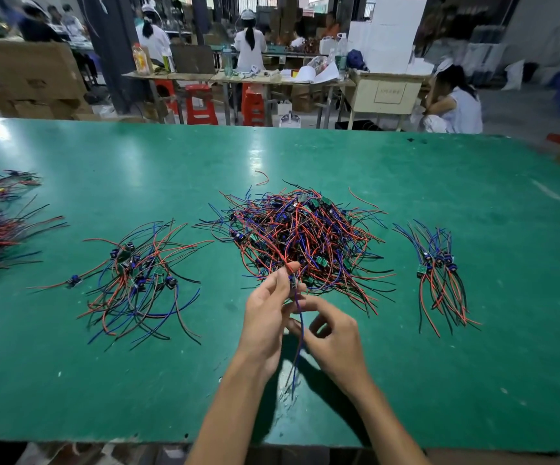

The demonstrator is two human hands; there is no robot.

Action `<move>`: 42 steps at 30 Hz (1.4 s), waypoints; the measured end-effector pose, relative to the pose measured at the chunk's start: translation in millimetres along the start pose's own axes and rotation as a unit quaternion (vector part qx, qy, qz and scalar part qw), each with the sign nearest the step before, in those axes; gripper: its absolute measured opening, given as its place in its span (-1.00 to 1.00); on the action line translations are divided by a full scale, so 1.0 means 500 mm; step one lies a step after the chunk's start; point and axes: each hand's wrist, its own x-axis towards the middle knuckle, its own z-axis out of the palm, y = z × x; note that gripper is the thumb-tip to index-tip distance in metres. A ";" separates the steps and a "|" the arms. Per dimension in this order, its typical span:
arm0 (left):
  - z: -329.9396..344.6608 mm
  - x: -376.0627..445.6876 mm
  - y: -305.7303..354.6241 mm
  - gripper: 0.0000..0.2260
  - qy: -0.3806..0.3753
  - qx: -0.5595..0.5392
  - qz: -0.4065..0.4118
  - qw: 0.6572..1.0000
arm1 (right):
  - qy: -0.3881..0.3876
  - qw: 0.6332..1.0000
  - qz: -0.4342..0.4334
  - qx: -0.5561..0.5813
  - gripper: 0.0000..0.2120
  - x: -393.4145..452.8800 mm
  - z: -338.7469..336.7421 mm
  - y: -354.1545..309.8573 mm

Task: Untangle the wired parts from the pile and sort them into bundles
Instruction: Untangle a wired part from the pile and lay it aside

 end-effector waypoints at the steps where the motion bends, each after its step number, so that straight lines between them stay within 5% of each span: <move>1: -0.001 0.001 -0.001 -0.71 0.011 0.002 0.007 1.000 | 0.015 0.999 0.014 0.030 -0.66 0.000 -0.004 -0.002; 6: -0.016 -0.006 -0.017 -0.74 0.060 0.090 -0.018 0.994 | 0.053 0.961 0.110 0.249 -0.76 -0.004 -0.031 -0.003; 11: -0.010 -0.029 -0.039 -0.58 0.065 0.091 -0.052 0.992 | 0.124 0.954 0.159 0.221 -0.75 0.003 -0.028 -0.004; 16: -0.005 -0.037 -0.063 -0.65 0.035 0.120 -0.009 0.992 | 0.128 0.946 0.168 0.247 -0.72 0.003 -0.035 0.016; 18: -0.025 -0.034 -0.074 -0.70 0.013 0.245 0.106 0.964 | 0.129 0.933 0.184 0.281 -0.70 0.003 -0.039 0.025; 21: -0.073 -0.024 -0.078 -0.64 -0.025 0.449 0.291 0.844 | 0.122 0.876 0.232 0.405 -0.76 0.004 -0.053 0.036; 22: -0.083 -0.020 -0.070 -0.71 -0.018 0.451 0.310 0.837 | 0.118 0.853 0.244 0.447 -0.80 0.005 -0.057 0.039; 24: -0.090 -0.013 -0.046 -0.88 -0.011 0.388 0.261 0.884 | 0.093 0.852 0.242 0.454 -0.84 0.002 -0.061 0.042; 26: -0.081 -0.005 -0.020 -0.73 -0.071 0.334 0.131 0.931 | 0.041 0.909 0.203 0.363 -0.79 -0.002 -0.059 0.038; 29: -0.057 -0.003 -0.001 -0.77 -0.161 0.341 0.008 0.926 | -0.026 0.973 0.118 0.196 -0.73 -0.011 -0.045 0.030; 37: -0.042 -0.012 -0.025 -0.86 -0.118 0.285 -0.094 0.947 | 0.088 0.978 0.130 0.135 -0.78 -0.007 -0.033 0.027; 42: -0.034 -0.020 -0.051 -0.83 -0.076 0.209 -0.065 0.973 | 0.032 0.982 0.129 0.133 -0.81 -0.007 -0.028 0.027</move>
